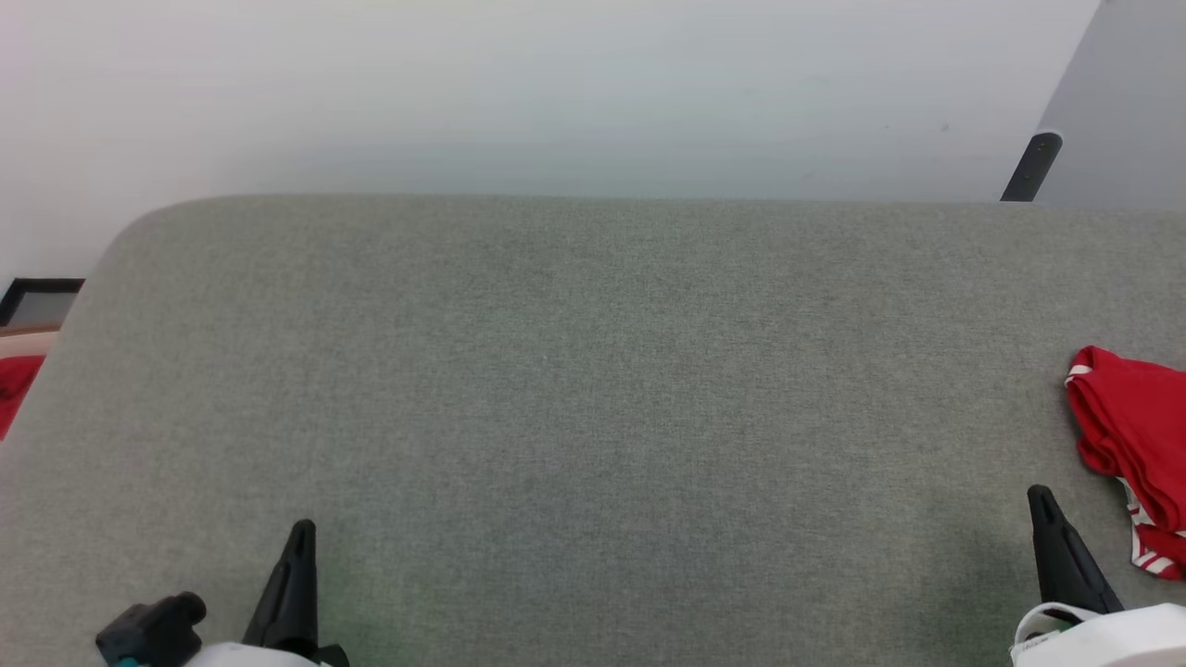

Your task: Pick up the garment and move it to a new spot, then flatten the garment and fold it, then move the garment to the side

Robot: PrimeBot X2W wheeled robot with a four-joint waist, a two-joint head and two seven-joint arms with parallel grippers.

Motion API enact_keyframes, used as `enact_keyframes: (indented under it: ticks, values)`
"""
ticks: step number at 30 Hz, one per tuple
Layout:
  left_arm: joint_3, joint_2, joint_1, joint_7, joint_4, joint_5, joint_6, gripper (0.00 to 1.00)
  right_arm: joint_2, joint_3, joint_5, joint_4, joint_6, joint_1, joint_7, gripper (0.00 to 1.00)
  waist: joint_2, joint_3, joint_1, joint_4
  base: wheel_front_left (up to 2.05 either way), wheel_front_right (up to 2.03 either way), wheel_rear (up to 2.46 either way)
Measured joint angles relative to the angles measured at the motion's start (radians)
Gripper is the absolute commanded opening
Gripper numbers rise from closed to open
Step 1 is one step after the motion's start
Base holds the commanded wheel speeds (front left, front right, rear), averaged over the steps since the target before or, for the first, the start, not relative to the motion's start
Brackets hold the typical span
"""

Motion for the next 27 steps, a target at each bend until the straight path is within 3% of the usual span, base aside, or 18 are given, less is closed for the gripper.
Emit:
enact_keyframes:
  ticks: [27]
  values:
    - [0.028, -0.040, -0.052, 0.104, 0.016, -0.352, 0.000, 0.00, 0.010, -0.001, 0.356, 0.078, 0.000, -0.051, 0.036, 0.00, 0.0000, -0.011, 0.0000, -0.012, 0.00, 0.00, 0.00]
